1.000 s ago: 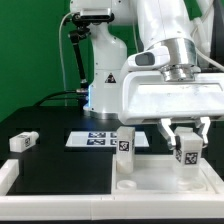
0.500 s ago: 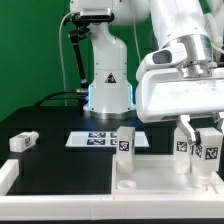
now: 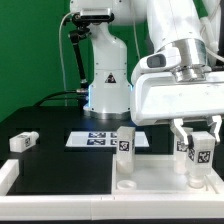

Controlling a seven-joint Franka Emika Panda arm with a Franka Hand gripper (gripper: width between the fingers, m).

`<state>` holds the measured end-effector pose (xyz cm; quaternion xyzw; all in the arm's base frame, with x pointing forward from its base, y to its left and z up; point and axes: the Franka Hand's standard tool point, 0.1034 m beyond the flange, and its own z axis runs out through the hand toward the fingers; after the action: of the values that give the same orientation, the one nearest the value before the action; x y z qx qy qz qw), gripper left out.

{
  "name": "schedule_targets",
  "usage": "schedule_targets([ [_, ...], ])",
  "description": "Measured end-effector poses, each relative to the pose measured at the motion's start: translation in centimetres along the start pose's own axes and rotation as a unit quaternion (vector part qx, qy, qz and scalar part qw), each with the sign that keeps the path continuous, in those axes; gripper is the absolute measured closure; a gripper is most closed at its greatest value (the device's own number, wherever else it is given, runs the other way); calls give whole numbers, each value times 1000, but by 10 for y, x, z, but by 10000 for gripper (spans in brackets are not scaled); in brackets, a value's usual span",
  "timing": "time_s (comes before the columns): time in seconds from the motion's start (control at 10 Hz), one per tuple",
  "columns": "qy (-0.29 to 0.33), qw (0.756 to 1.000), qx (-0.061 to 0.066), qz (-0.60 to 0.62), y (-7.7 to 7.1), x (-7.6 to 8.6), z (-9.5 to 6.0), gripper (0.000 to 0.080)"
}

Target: Assemble square table

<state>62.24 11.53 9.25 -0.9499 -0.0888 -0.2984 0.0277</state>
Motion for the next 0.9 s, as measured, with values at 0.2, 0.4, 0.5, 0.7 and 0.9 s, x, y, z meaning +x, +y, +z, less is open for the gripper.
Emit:
schedule_targets([
  [0.2,-3,1000,-1,2,1,-6,8,508],
  [0.4,3,1000,-5,1,1,-9,11,508],
  [0.5,6,1000,-6,1,1,-9,11,508],
  [0.7,2,1000,-4,2,0,-9,11,508],
  [0.9,-5,1000,-1,2,-1,-11,12,391],
])
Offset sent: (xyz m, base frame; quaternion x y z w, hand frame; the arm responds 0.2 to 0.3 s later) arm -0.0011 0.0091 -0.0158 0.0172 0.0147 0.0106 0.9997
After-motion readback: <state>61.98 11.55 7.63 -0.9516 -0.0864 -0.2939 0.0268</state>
